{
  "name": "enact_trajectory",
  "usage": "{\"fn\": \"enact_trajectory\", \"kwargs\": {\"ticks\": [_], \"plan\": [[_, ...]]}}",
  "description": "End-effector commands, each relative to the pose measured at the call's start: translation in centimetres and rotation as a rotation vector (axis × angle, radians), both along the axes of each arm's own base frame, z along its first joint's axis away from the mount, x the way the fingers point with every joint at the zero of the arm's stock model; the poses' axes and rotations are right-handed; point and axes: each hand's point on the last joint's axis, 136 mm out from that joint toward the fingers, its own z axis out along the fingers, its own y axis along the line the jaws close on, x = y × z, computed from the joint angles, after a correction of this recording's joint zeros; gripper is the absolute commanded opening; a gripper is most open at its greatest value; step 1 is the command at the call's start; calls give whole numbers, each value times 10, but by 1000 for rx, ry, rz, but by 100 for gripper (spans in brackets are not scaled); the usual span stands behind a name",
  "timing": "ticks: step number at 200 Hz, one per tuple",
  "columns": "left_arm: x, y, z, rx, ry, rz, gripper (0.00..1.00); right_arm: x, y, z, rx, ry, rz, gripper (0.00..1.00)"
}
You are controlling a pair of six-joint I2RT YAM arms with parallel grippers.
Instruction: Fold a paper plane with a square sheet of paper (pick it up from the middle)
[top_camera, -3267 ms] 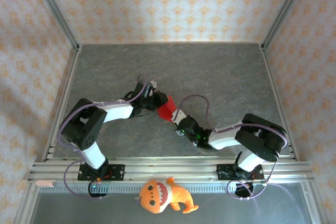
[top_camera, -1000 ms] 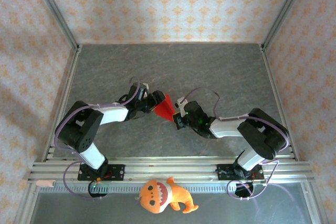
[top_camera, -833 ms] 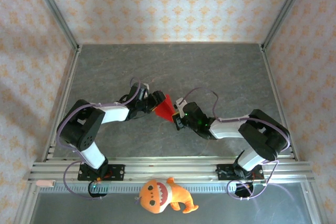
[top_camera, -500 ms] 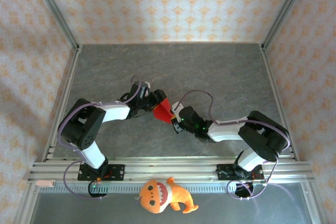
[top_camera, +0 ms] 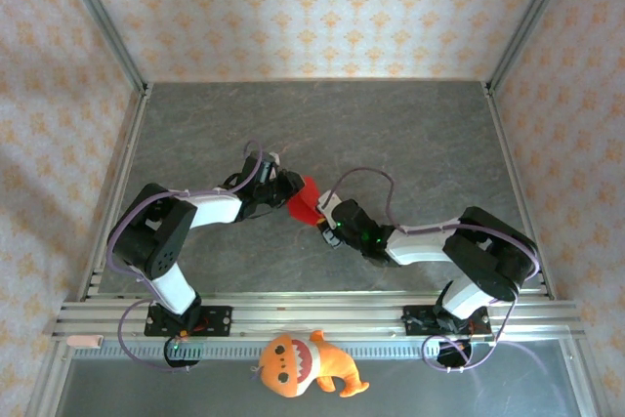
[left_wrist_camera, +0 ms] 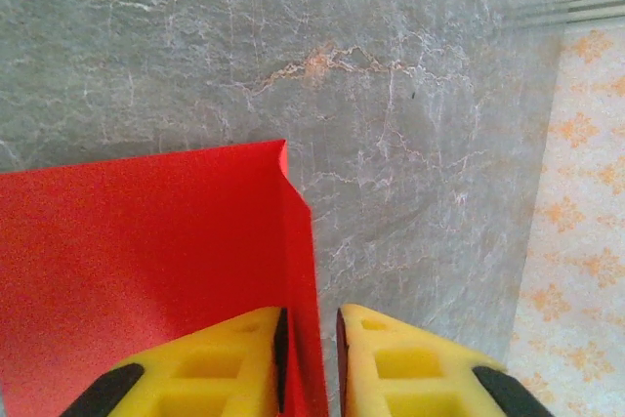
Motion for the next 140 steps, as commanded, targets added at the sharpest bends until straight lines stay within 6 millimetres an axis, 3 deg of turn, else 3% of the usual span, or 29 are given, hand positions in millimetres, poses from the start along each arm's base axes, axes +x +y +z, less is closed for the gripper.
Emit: {"fn": "enact_trajectory", "kwargs": {"ticks": [1, 58, 95, 121, 140], "plan": [[-5, -4, 9, -11, -19, -19, 16, 4, -8, 5, -46, -81, -17, 24], [-6, -7, 10, -20, -19, -34, 11, 10, -13, 12, -101, -198, -35, 30], [-6, -9, 11, -24, -19, -38, 11, 10, -12, 7, -128, -204, -21, 32], [-6, -9, 10, -23, -17, -37, 11, 11, -10, 6, -138, -210, -17, 31], [-6, -9, 10, -25, -18, -38, 11, 12, -9, 3, -146, -204, -14, 23]]}}
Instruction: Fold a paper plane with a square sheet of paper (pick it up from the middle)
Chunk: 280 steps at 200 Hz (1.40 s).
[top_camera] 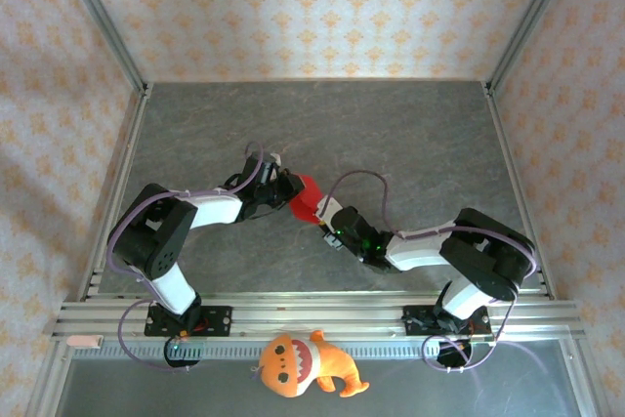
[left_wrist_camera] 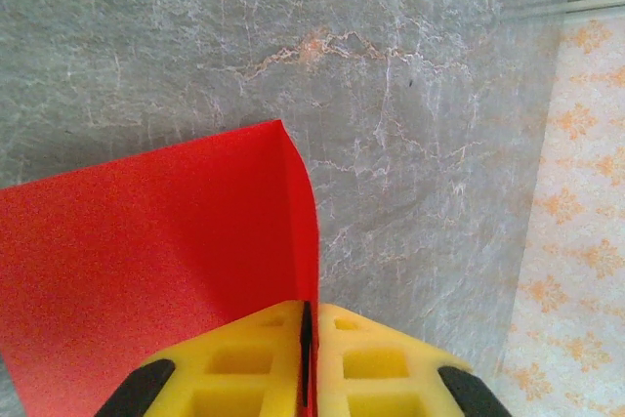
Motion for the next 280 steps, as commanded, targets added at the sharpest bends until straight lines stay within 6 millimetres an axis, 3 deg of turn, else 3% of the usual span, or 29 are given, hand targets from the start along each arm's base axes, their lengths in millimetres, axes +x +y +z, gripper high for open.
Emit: {"fn": "enact_trajectory", "kwargs": {"ticks": [1, 145, 190, 208, 238, 280], "plan": [[-2, -5, 10, -19, -22, -22, 11, 4, 2, 2, -15, -28, -9, 23], [0, -7, 13, -15, -26, -29, 14, -1, 7, 1, 36, 16, 1, 0], [2, -6, 14, -1, -29, -33, 14, -4, 11, 4, 69, 31, 13, 0], [1, -7, 13, 0, -28, -38, 13, -3, 8, 6, 62, 4, 6, 11], [1, -7, 12, 1, -24, -41, 13, 0, 10, 11, 48, -34, 26, 18], [1, -9, 12, -5, -24, -49, 13, 6, 5, 6, -8, -69, 14, 19]]}}
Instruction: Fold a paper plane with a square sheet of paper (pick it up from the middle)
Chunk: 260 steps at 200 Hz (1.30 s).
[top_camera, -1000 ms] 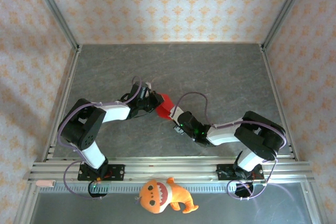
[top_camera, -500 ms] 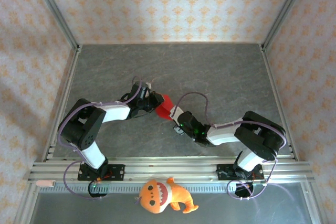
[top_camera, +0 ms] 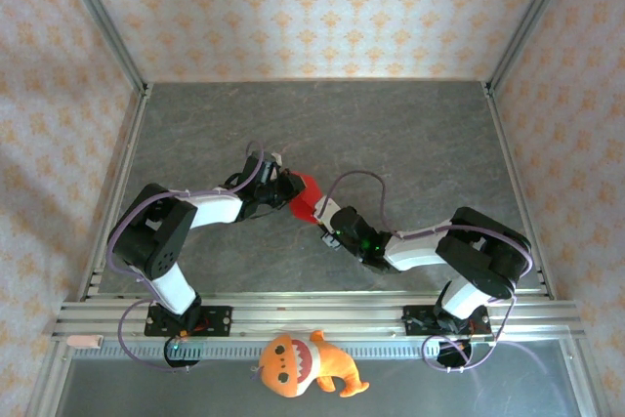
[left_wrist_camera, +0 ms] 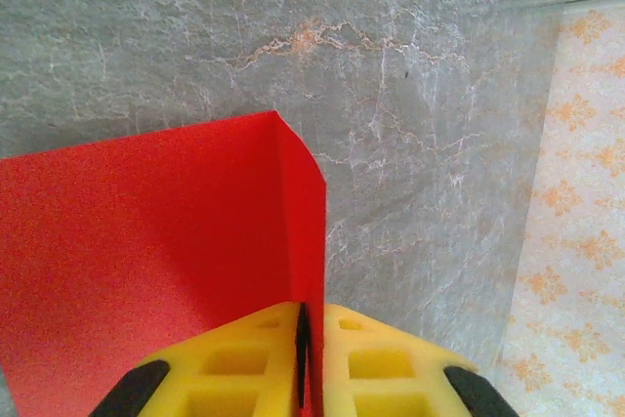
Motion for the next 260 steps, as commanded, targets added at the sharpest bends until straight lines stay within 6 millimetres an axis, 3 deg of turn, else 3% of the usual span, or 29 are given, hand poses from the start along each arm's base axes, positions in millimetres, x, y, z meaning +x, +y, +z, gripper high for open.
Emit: {"fn": "enact_trajectory", "kwargs": {"ticks": [1, 80, 130, 169, 202, 260], "plan": [[2, -7, 11, -3, -26, -33, 13, 7, -3, 4, -28, -57, -18, 19], [2, -8, 11, -1, -25, -37, 13, 5, -5, -6, -47, -32, -22, 16], [2, -8, 10, -2, -23, -38, 13, 8, -6, 1, -37, -59, -37, 14], [3, -8, 9, 5, -24, -43, 11, 10, -8, 11, -19, -97, -45, 24], [0, -8, 6, 11, -12, -52, 10, 14, -8, 8, -43, -106, -58, 25], [4, -12, 10, 12, -19, -70, 6, 16, -4, 5, -64, -98, -48, 19]]}}
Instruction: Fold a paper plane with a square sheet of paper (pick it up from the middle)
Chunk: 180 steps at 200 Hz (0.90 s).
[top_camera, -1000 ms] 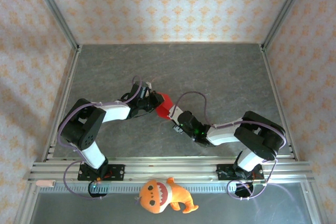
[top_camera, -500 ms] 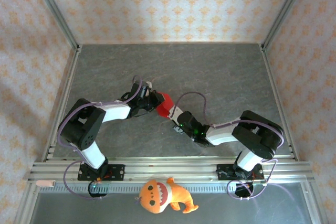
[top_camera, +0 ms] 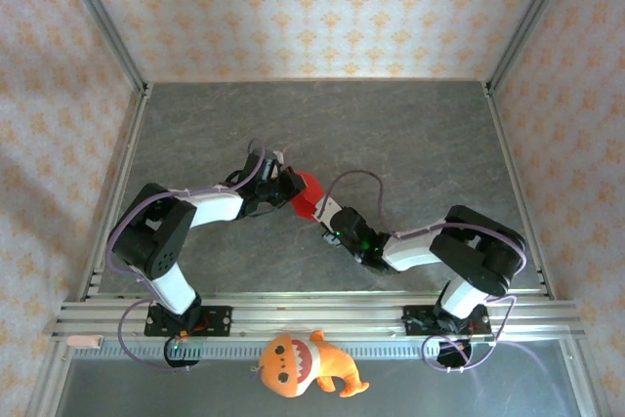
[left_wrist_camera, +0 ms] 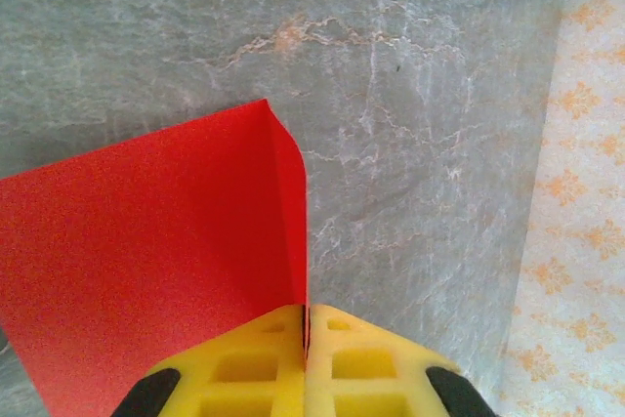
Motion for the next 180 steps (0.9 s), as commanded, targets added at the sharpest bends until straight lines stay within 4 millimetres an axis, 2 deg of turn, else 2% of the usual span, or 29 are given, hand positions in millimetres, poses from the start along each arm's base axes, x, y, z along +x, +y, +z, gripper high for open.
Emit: {"fn": "enact_trajectory", "kwargs": {"ticks": [1, 118, 180], "plan": [[2, -8, 4, 1, -8, -37, 6, 5, 5, 6, -4, -23, -6, 19], [4, -5, -1, 22, 1, -35, 6, -5, 3, 8, 30, 11, 15, 15], [5, -6, 0, 21, 0, -35, 6, -6, 3, 6, 34, 24, 15, 7]]}}
